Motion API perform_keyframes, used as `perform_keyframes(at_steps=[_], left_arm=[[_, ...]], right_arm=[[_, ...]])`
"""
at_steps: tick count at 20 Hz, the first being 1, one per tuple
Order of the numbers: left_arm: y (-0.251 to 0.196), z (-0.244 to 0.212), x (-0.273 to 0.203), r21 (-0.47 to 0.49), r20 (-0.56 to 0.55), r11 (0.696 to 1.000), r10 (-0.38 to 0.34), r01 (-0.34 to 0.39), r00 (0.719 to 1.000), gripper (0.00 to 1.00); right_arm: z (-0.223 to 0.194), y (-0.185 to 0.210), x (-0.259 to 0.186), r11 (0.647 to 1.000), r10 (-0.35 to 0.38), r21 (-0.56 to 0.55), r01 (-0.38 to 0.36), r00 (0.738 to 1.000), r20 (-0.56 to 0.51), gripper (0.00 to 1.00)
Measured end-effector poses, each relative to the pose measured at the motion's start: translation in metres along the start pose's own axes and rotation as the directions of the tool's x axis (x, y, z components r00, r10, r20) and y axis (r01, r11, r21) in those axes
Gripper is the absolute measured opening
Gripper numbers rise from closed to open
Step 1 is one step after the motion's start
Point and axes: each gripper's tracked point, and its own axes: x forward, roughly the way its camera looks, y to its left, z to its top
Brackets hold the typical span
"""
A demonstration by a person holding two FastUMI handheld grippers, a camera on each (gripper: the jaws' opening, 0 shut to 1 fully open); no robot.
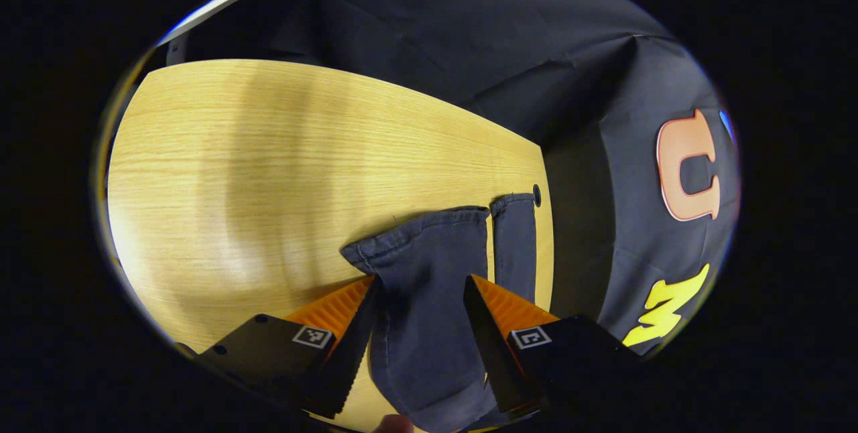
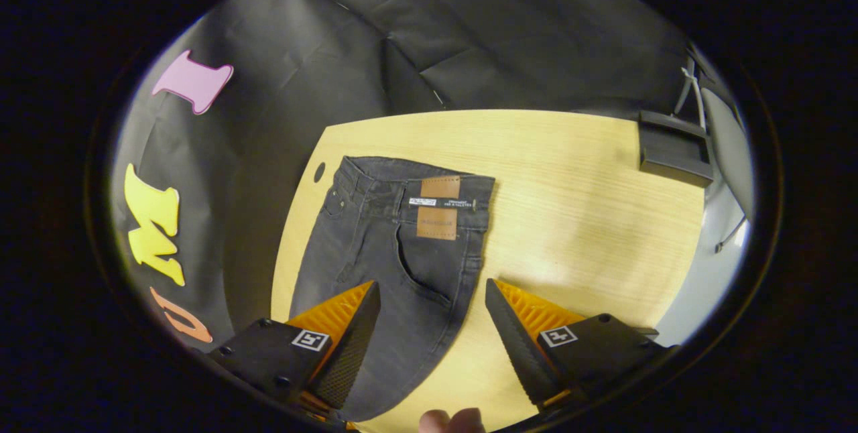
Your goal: Grasp the waist and the cuffs of the jeans and fold them to make the two legs overlap; first hold the waist and fold one-third of the jeans toward the cuffs, then hold the cuffs and fold the remaining one-third in the same direction to finish folding.
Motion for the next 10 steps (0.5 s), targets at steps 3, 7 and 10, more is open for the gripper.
perform_keyframes(at_steps=[3, 7, 10], left_arm=[[-0.004, -0.001, 0.003, -0.014, -0.007, 1.000, 0.001, -0.001, 1.000, 0.76], [-0.012, -0.004, 0.010, -0.016, -0.017, 1.000, 0.004, -0.004, 1.000, 0.84], [-0.014, -0.005, 0.019, -0.011, -0.026, 1.000, 0.025, -0.026, 0.999, 0.69]], right_arm=[[0.003, 0.000, 0.014, 0.999, -0.033, 0.006, 0.033, 0.999, 0.004, 0.92], [0.011, 0.003, 0.025, 0.997, -0.067, 0.023, 0.067, 0.998, 0.016, 0.97], [0.014, 0.006, 0.034, 0.993, -0.117, 0.009, 0.117, 0.993, 0.009, 0.97]])
